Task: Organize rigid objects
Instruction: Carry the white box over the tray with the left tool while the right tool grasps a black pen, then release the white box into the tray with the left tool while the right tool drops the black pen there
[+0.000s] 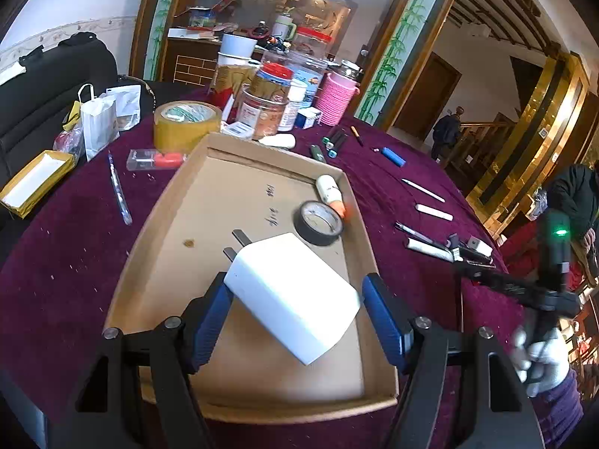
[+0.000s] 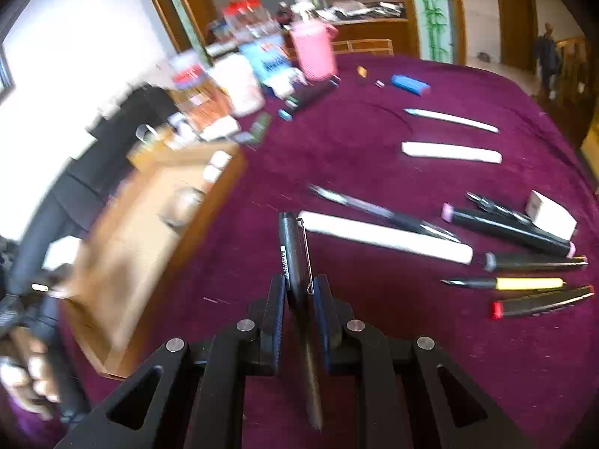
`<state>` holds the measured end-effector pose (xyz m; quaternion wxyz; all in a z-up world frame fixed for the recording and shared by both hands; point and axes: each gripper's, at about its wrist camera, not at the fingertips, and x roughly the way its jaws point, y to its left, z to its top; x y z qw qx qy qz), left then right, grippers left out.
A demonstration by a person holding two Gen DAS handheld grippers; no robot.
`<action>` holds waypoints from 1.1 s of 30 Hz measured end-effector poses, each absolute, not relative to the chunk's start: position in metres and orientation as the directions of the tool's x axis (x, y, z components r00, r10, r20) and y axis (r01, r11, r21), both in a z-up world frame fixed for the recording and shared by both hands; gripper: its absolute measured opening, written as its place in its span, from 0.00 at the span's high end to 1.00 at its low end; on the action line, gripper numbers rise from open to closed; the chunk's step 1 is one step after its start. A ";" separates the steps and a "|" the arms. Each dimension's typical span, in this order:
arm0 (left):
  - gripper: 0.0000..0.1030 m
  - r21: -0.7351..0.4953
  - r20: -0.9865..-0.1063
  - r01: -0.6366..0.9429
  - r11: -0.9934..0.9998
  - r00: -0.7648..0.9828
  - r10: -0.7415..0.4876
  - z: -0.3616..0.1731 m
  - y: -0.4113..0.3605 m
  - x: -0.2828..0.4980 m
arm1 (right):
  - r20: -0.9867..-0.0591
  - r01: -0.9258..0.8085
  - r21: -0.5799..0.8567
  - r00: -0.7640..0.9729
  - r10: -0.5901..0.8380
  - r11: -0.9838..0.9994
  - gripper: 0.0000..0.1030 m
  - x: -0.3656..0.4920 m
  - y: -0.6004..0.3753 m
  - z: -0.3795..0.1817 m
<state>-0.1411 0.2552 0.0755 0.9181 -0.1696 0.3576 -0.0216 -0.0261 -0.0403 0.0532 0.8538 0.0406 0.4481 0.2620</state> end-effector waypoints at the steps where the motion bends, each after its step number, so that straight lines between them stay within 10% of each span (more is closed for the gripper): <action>1: 0.32 -0.319 -0.652 -0.086 0.944 0.743 -0.153 0.078 0.258 -0.138 | -0.729 -0.422 0.324 0.459 0.508 0.847 0.84 -0.028 -0.037 0.060; 18: 0.32 -0.033 -0.769 -0.106 0.994 0.638 0.042 0.073 0.279 -0.027 | -0.650 -0.454 0.625 0.148 0.746 0.635 0.84 0.037 0.115 0.065; 33: 0.31 -0.099 -0.805 -0.115 0.988 0.594 -0.011 0.061 0.294 0.005 | -0.748 -0.375 0.564 0.145 0.648 0.736 0.81 0.088 0.160 0.031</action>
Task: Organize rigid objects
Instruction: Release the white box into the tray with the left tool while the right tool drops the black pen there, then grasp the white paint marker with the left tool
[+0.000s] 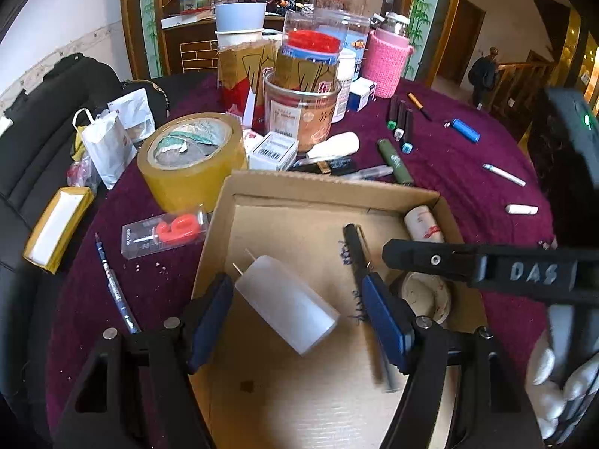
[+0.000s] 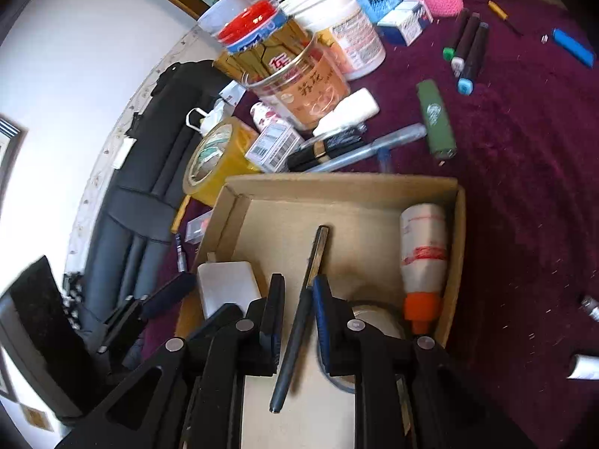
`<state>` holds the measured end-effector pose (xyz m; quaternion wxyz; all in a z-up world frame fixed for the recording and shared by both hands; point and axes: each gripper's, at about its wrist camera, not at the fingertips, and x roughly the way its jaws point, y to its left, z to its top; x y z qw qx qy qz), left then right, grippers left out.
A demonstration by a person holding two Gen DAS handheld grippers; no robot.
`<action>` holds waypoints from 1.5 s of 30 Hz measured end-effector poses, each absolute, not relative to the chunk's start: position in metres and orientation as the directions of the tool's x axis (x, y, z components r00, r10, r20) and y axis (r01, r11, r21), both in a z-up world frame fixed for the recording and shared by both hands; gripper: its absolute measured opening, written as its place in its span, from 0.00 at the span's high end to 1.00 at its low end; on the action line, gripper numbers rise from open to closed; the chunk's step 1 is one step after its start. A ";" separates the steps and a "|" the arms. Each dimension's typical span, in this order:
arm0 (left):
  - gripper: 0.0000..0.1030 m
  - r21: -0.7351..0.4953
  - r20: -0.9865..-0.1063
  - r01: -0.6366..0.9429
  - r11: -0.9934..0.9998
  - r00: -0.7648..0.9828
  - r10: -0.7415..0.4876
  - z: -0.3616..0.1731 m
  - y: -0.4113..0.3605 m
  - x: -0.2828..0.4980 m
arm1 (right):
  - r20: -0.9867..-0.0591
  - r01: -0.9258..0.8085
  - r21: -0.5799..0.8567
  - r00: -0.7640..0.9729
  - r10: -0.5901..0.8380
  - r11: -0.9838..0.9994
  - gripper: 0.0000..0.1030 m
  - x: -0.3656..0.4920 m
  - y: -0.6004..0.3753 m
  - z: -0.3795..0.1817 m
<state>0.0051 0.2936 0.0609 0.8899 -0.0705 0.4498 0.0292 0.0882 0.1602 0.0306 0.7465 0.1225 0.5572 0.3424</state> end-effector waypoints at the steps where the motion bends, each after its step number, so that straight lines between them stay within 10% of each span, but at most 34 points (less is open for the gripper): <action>1: 0.31 -0.114 -0.800 -0.115 0.987 0.600 -0.022 0.064 0.295 0.006 | -0.759 -0.393 0.533 0.169 0.629 0.749 0.78 0.086 0.160 0.036; 8: 0.30 -0.178 -0.722 -0.103 0.979 0.689 -0.059 0.098 0.290 -0.017 | -0.700 -0.472 0.385 0.410 0.584 0.793 0.73 0.054 0.111 0.104; 12: 0.21 -0.210 -0.660 -0.076 0.975 0.747 -0.083 0.122 0.276 -0.041 | -0.535 -0.453 0.187 0.697 0.477 0.872 0.01 0.008 0.061 0.159; 14: 0.21 -0.227 -0.644 -0.055 0.972 0.757 -0.107 0.129 0.269 -0.050 | -0.445 -0.418 0.130 0.786 0.430 0.899 0.00 -0.009 0.033 0.166; 26: 0.17 -0.328 -0.638 0.086 0.941 0.715 -0.287 0.120 0.180 -0.105 | -0.638 -0.057 0.345 0.718 0.278 0.937 0.01 0.024 -0.151 0.070; 38: 0.17 -0.332 -0.709 0.090 0.939 0.633 -0.311 0.090 0.132 -0.123 | -0.730 -0.272 0.496 0.383 0.566 0.824 0.00 0.072 -0.097 0.020; 45: 0.17 -0.330 -0.705 0.094 0.939 0.637 -0.311 0.090 0.134 -0.122 | -0.616 -0.370 0.712 0.080 0.784 0.597 0.00 0.033 -0.067 0.006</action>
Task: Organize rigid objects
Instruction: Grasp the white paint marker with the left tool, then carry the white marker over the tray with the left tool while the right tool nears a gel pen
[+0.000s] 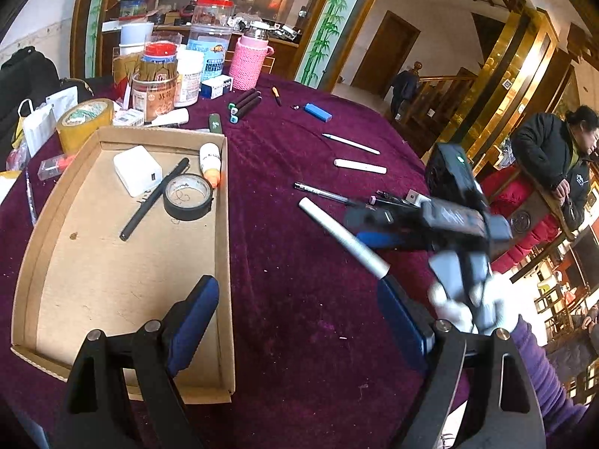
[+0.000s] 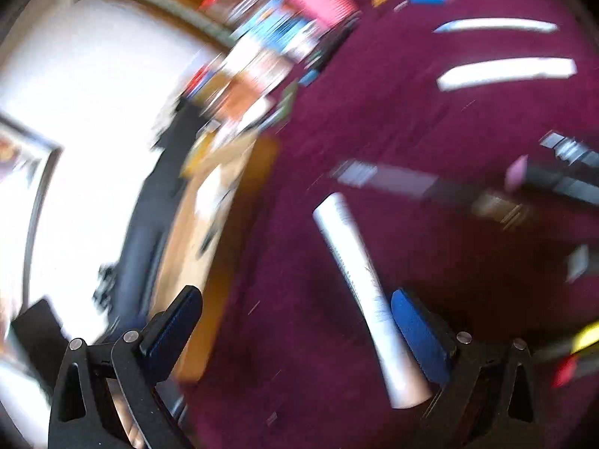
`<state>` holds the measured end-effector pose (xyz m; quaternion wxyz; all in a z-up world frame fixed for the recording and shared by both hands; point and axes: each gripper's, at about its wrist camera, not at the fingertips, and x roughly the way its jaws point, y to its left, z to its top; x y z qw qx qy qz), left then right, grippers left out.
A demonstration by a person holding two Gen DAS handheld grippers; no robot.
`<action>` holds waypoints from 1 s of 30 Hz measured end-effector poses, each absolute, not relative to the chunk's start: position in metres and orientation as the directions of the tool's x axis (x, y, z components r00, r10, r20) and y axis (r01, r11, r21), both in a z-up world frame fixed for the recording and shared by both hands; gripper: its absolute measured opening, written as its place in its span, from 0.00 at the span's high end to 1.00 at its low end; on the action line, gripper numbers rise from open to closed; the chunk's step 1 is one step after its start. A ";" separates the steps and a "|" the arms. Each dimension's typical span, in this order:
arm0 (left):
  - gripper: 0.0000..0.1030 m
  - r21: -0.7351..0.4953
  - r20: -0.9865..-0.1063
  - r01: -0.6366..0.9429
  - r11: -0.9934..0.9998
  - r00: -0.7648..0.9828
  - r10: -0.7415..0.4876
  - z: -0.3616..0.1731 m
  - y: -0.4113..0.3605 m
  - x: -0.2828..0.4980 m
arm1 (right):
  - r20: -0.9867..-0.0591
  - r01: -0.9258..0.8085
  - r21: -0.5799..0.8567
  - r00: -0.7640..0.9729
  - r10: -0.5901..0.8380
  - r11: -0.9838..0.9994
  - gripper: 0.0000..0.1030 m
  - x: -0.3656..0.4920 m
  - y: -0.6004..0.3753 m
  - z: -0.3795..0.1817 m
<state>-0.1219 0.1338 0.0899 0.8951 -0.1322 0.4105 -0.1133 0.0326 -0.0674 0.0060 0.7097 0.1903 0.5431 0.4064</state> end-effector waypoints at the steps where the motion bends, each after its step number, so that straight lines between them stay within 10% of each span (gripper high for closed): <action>1: 0.17 -0.331 -0.707 0.097 0.939 0.633 -0.314 0.088 0.132 -0.121 | -0.610 -0.391 0.708 0.079 0.788 0.588 0.00 0.027 -0.066 0.009; 18: 0.19 -0.259 -0.821 0.120 0.958 0.496 -0.284 0.036 0.042 -0.058 | -0.612 -0.253 0.520 0.557 0.562 0.816 0.00 0.031 -0.145 0.028; 23: 0.81 -0.056 -0.836 0.125 0.991 0.537 -0.115 0.019 0.019 -0.029 | -0.600 -0.252 0.530 0.563 0.568 0.810 0.00 0.033 -0.150 0.030; 30: 0.84 -0.062 -0.834 0.148 0.987 0.536 -0.133 0.020 0.028 -0.035 | -0.603 -0.249 0.537 0.556 0.572 0.806 0.00 0.037 -0.149 0.027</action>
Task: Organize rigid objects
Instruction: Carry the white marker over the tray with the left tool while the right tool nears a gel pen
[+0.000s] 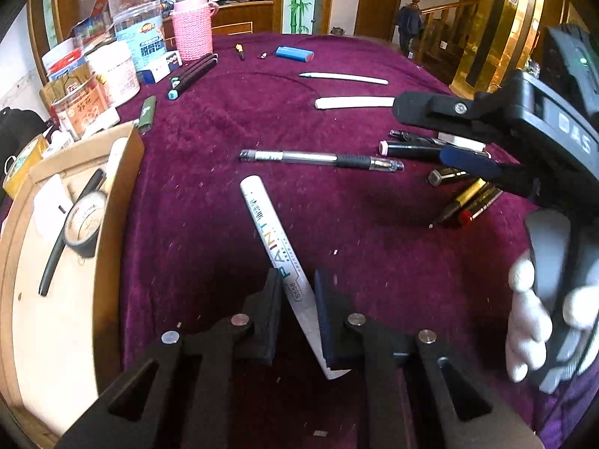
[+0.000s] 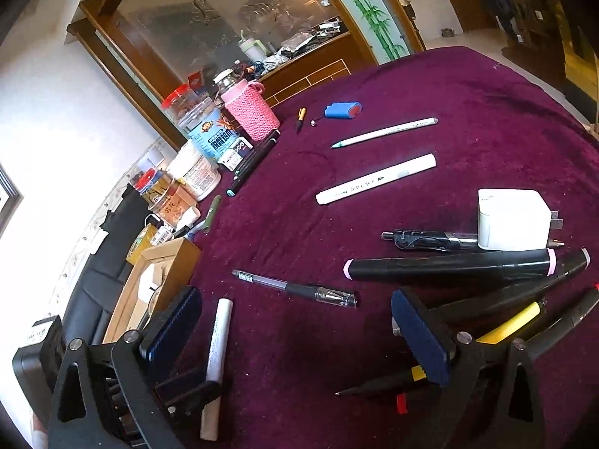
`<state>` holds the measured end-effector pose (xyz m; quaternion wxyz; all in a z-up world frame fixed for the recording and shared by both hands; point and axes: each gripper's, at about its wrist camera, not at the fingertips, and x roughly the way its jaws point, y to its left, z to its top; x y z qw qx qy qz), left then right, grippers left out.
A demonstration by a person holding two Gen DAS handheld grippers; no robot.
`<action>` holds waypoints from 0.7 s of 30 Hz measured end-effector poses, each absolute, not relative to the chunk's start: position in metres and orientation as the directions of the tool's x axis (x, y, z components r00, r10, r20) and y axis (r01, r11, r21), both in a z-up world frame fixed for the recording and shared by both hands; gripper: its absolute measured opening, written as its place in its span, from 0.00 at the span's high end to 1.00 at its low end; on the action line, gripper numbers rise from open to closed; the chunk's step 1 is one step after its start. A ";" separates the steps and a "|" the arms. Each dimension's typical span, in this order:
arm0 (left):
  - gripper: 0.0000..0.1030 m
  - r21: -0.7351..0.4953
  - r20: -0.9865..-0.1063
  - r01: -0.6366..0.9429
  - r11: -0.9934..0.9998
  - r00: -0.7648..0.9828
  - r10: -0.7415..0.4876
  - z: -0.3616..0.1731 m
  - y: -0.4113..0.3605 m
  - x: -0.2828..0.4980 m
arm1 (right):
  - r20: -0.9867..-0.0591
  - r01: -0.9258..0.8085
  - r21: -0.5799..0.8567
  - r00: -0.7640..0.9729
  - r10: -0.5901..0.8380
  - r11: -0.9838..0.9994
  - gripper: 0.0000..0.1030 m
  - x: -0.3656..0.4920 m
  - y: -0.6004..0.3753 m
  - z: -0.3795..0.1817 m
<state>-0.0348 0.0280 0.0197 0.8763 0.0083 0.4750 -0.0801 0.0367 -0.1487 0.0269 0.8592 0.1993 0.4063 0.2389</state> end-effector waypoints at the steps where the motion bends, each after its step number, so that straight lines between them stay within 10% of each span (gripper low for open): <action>1: 0.84 -0.073 -0.836 0.145 0.987 0.530 -0.140 0.019 0.032 -0.036 | -0.607 -0.246 0.535 0.554 0.570 0.808 0.00 0.037 -0.148 0.026; 8: 0.60 -0.068 -0.835 0.159 0.985 0.532 -0.144 0.009 0.024 -0.026 | -0.626 -0.224 0.523 0.554 0.549 0.822 0.00 0.040 -0.149 0.021; 10: 0.63 -0.023 -0.826 0.171 0.985 0.552 -0.115 0.007 0.018 -0.027 | -0.629 -0.220 0.517 0.558 0.542 0.827 0.00 0.039 -0.149 0.020; 12: 0.87 -0.031 -0.822 0.170 0.985 0.557 -0.122 0.009 0.024 -0.028 | -0.629 -0.220 0.510 0.564 0.535 0.832 0.00 0.039 -0.149 0.020; 21: 0.87 -0.267 -0.726 0.183 0.946 0.607 -0.322 0.058 0.084 -0.070 | -0.693 -0.347 0.392 0.497 0.522 0.852 0.00 0.041 -0.099 0.041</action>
